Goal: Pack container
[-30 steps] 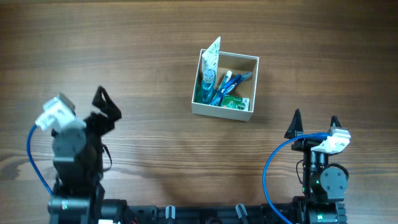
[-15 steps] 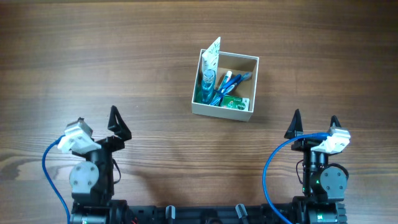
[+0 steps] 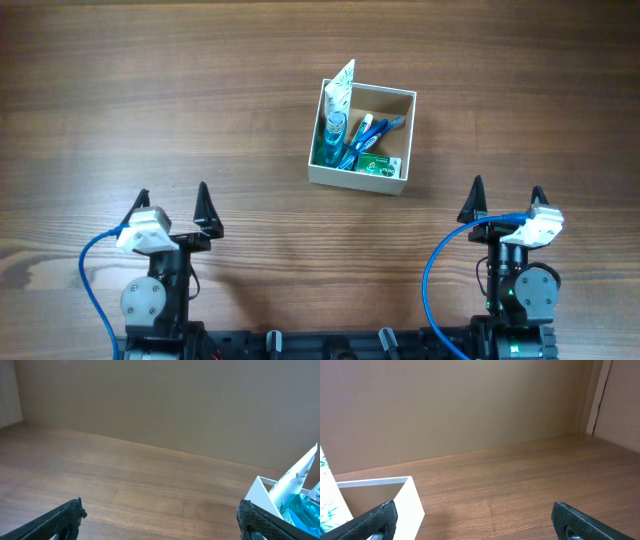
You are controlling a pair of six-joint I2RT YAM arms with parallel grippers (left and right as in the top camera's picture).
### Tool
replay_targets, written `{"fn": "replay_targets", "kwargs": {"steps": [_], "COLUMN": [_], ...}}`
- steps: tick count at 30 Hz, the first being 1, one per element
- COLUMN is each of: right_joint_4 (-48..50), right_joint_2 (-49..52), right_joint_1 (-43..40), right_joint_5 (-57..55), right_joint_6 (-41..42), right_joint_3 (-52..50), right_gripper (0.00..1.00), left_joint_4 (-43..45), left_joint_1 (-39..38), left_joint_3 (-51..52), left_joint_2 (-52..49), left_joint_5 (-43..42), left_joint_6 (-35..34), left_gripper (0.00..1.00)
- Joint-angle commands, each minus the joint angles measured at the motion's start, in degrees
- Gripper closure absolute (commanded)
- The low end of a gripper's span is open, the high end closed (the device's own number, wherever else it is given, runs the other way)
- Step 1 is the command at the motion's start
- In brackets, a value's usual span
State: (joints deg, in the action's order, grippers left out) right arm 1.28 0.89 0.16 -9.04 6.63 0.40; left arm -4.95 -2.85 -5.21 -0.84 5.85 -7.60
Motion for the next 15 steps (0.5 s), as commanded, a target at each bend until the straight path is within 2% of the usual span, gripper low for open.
{"fn": "replay_targets", "kwargs": {"steps": [1, 5, 9, 15], "right_joint_4": [0.1, 0.1, 0.1, 0.1], "right_joint_2": [-0.7, -0.7, -0.7, -0.7], "right_joint_1": [-0.1, -0.1, -0.1, -0.1], "right_joint_5": [0.3, 0.3, 0.3, 0.3], "right_joint_6": [1.0, 1.0, 1.0, 1.0], "right_joint_3": [-0.1, -0.1, -0.1, -0.1], "right_gripper": [0.00, 0.00, 0.00, 0.00], "left_joint_4": [2.6, 5.8, 6.2, 3.6], "left_joint_1": [0.2, 0.2, 0.2, 0.2], "left_joint_3": [2.6, 4.9, 4.9, 4.9], "left_joint_2": [0.7, 0.7, 0.7, 0.7], "left_joint_5": [-2.0, -2.8, -4.0, -4.1], "left_joint_6": [1.7, 1.7, 4.6, 4.6], "left_gripper": [0.00, 0.00, 0.00, 0.00]}}
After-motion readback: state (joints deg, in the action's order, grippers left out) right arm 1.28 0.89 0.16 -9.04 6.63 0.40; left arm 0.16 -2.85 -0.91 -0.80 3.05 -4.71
